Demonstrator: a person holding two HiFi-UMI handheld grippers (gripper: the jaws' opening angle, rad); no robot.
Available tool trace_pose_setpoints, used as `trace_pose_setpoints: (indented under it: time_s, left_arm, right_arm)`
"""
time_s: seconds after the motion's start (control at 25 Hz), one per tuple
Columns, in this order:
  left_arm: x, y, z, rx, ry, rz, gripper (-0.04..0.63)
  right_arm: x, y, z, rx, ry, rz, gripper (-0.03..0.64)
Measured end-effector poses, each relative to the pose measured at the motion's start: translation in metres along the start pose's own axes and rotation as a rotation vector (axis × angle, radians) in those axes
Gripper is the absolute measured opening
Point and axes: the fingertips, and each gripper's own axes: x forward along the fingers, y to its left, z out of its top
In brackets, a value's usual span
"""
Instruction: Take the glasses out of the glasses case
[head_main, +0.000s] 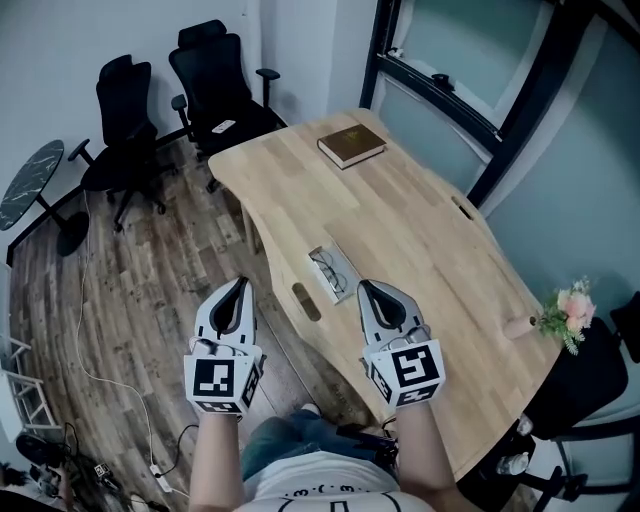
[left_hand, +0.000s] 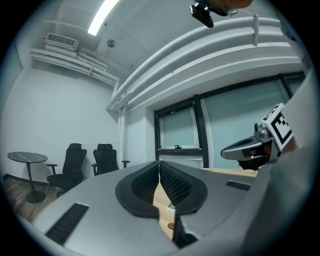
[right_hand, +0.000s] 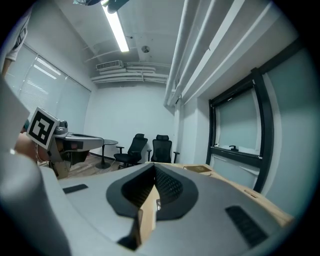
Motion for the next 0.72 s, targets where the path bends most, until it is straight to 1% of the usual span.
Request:
trace_pose_setpoints:
  time_s: [0.24,0.28,0.32,0.36,0.48,0.6,0.72]
  left_arm:
    - [0.042,0.015,-0.010,-0.011,0.012,-0.039,0.017]
    - [0.049,0.018,-0.012,-0.013,0.015,-0.049,0.017]
    - [0.057,0.021,-0.013,-0.014,0.018,-0.059,0.017]
    - [0.065,0.025,-0.015,-0.014,0.021,-0.070,0.017]
    - [0.090,0.035,-0.017,-0.012,0.026,-0.099,0.017]
    - [0.115,0.046,-0.020,-0.009,0.036,-0.128,0.017]
    - [0.136,0.056,-0.030,-0.015,0.061,-0.152,0.017]
  right_arm:
    - [0.035,-0.017,-0.014,0.038,0.045,-0.027,0.016]
    - [0.041,-0.018,-0.017,0.039,0.061,-0.028,0.057]
    - [0.047,-0.019,-0.021,0.037,0.079,-0.031,0.131]
    - [0.054,-0.021,-0.024,0.032,0.097,-0.039,0.144]
    - [0.077,-0.029,-0.037,0.024,0.156,-0.057,0.095]
    - [0.101,-0.030,-0.060,0.006,0.264,-0.040,0.091]
    - [0.123,-0.027,-0.091,-0.023,0.392,-0.001,0.083]
